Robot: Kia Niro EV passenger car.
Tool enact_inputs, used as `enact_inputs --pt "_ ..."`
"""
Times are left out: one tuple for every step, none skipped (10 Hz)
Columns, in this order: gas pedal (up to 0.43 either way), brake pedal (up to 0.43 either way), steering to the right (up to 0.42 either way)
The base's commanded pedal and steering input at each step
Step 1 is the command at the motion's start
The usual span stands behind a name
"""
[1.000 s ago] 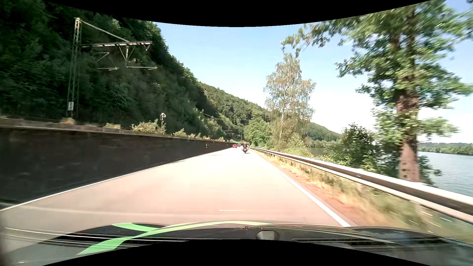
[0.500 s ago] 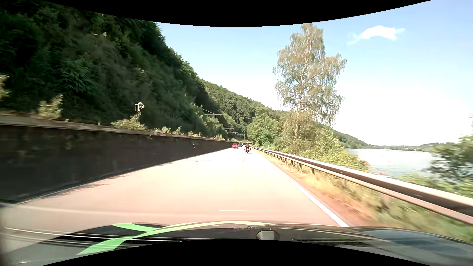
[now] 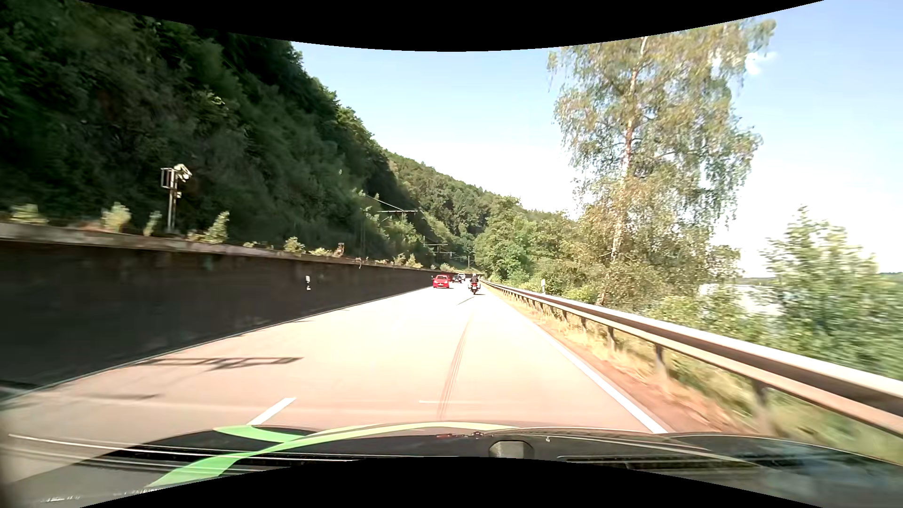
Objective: Follow the waypoints while adhering to traffic rules and regulations
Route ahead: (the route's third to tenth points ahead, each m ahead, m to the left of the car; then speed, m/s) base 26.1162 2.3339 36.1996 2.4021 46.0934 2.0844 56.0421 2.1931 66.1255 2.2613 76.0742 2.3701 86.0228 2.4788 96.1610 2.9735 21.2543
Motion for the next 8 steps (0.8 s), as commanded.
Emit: enact_inputs --pt "0.0 0.0 -0.004" --pt "0.02 0.0 -0.004" --pt "0.039 0.0 -0.004" --pt "0.039 0.0 -0.004" --pt "0.059 0.0 -0.004" --pt "0.087 0.0 -0.004" --pt "0.098 0.0 -0.004" --pt "0.11 0.0 -0.004"
